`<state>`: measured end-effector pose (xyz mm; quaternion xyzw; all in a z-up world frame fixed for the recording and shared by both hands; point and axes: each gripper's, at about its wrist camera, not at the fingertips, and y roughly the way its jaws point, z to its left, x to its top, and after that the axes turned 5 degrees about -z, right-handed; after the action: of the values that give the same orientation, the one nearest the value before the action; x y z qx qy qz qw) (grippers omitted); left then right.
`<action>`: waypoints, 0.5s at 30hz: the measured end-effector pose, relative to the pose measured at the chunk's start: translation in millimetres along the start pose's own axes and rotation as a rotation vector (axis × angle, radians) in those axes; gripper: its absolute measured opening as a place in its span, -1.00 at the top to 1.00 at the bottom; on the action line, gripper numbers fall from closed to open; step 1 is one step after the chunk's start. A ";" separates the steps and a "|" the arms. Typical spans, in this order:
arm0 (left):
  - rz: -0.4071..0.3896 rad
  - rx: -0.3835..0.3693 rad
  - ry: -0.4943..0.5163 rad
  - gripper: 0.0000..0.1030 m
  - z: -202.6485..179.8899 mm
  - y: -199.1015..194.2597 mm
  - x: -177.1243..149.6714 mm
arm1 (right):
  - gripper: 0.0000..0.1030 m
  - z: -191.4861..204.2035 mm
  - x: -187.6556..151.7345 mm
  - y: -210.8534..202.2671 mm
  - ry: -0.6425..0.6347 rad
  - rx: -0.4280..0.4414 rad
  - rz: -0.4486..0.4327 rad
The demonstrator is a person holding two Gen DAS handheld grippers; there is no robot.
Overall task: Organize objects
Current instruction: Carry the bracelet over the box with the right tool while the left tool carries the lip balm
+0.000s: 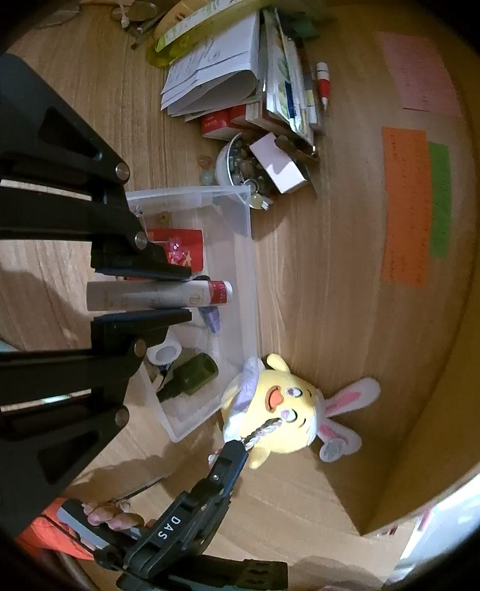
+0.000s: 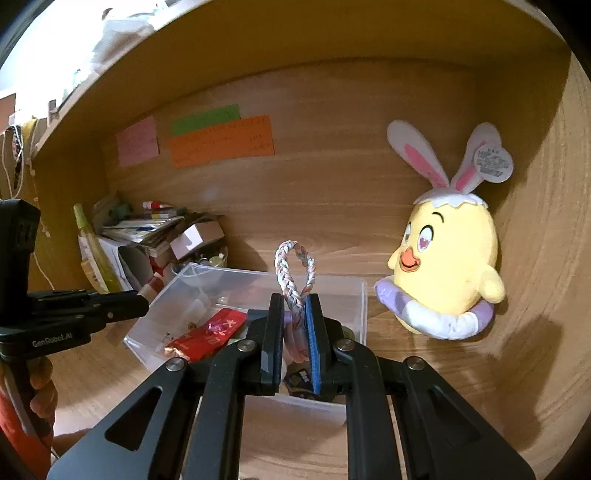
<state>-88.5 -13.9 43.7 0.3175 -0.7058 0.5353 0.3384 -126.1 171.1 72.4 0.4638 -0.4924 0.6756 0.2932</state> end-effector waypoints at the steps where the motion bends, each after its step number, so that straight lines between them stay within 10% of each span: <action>1: 0.010 0.001 -0.008 0.72 2.6 4.1 0.3 | 0.80 -0.2 -0.4 3.6 -0.002 0.002 0.007; 15: 0.122 0.004 -0.065 0.72 23.4 49.7 -8.4 | 0.80 1.8 -16.0 56.5 -0.016 0.014 0.117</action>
<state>-127.2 -24.7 5.3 0.2920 -0.7333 0.5458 0.2814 -167.3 151.0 35.7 0.4417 -0.5163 0.6914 0.2458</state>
